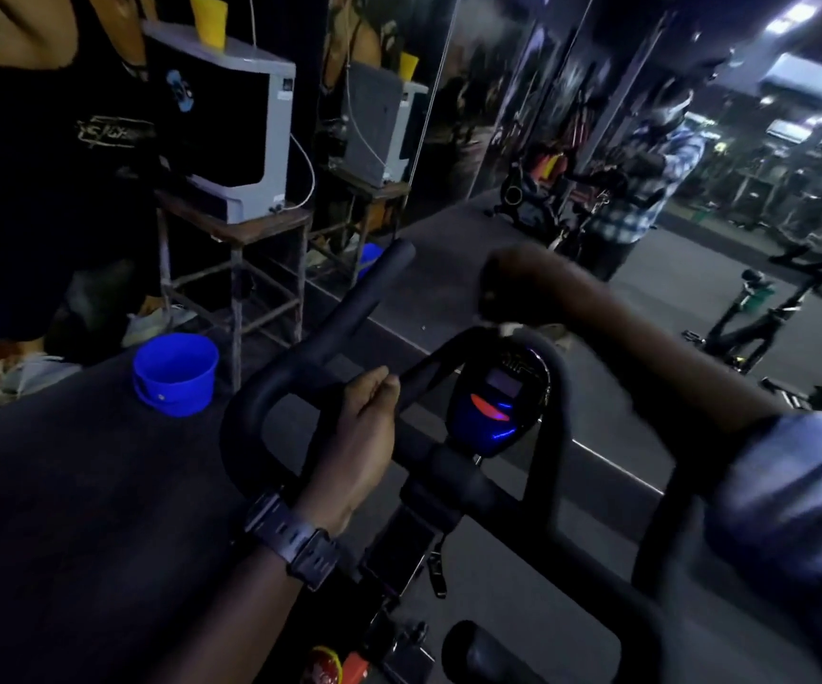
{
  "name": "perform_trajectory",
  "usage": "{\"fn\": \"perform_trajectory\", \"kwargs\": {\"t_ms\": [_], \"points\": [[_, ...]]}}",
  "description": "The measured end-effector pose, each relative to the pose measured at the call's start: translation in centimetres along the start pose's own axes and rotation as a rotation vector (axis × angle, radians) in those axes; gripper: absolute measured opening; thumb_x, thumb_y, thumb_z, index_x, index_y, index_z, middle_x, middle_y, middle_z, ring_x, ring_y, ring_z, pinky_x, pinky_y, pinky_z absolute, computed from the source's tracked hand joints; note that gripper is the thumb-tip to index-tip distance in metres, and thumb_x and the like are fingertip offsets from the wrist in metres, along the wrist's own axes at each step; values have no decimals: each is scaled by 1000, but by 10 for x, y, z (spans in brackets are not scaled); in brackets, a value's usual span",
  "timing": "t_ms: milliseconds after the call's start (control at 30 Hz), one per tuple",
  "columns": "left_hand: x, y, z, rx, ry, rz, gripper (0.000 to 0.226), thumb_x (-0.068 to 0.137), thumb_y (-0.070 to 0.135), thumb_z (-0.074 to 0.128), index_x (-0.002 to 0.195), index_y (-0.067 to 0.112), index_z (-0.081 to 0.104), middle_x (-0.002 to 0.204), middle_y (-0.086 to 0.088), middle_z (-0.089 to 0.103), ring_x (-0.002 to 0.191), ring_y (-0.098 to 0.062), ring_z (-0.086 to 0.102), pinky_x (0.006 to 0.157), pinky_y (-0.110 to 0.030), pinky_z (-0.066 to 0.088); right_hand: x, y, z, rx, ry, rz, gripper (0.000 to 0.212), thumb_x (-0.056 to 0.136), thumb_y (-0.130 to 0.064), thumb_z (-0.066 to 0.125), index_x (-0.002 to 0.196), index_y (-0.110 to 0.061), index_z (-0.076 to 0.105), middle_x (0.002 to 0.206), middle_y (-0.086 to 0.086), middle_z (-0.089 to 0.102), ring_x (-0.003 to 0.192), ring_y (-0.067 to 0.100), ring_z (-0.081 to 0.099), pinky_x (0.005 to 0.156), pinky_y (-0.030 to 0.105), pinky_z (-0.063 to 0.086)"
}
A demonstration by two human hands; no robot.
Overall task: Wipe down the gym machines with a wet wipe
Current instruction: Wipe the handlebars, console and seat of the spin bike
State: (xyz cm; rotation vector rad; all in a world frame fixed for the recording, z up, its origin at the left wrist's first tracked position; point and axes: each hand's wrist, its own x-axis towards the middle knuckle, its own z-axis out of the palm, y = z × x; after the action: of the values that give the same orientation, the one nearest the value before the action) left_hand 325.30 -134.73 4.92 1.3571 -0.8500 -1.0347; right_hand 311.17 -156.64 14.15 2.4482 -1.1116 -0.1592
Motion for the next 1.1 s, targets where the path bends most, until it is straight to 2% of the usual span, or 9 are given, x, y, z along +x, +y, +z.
{"fn": "perform_trajectory", "kwargs": {"t_ms": [100,233,333,433,533,667,767,1000,1100], "points": [[10,6,12,24,-99,20,38,104,36,39,138,23,50,133,14,51,120,-3,45,95,-21,30,-38,4,-34,225,-21,66,31,99,-25,51,120,-6,64,117,11,65,113,26,59,92,28,41],[31,25,33,25,-144,57,29,102,41,41,111,27,65,114,11,58,115,-11,52,99,-29,36,-67,-14,-46,435,13,-183,22,86,-12,70,107,-10,74,104,-1,74,96,4,66,83,13,47],[48,29,40,31,-156,82,44,78,71,44,90,35,66,115,10,65,113,-8,58,109,-40,40,-87,23,-35,600,103,-101,20,85,-2,70,105,-3,73,91,-9,72,81,-14,62,69,4,45],[55,22,42,11,-171,92,58,72,77,41,106,38,67,127,10,64,121,-7,56,110,-41,40,-134,21,-26,566,242,-40,12,88,-8,67,96,-13,74,83,-4,70,76,1,61,63,17,48],[54,13,45,13,-153,120,56,88,68,41,121,31,65,126,13,64,120,-3,56,109,-34,40,-186,-8,4,549,333,-16,21,88,-24,52,96,-29,70,86,-6,63,70,0,57,66,8,43],[48,10,52,37,-120,183,31,95,56,42,100,40,68,109,19,69,111,-3,61,94,-26,43,-158,-12,17,501,455,51,24,90,-28,53,80,-18,73,76,4,58,63,18,59,56,25,41],[50,7,53,-4,-126,208,36,94,53,43,107,32,69,115,10,70,114,-7,62,103,-32,44,-119,1,14,475,496,156,30,88,-36,49,74,-18,70,74,2,56,67,20,56,57,33,44],[53,-6,45,94,-125,291,68,83,68,42,130,23,61,130,12,63,125,-2,53,112,-36,38,-231,-62,48,644,510,260,22,90,-30,60,104,-19,73,77,-14,59,66,-5,59,61,14,48],[50,-6,51,58,-144,282,50,99,50,43,134,19,57,133,8,61,125,-3,53,112,-35,38,-184,-39,27,620,516,266,29,87,-39,51,88,-19,72,81,0,59,68,18,63,57,25,45]]}}
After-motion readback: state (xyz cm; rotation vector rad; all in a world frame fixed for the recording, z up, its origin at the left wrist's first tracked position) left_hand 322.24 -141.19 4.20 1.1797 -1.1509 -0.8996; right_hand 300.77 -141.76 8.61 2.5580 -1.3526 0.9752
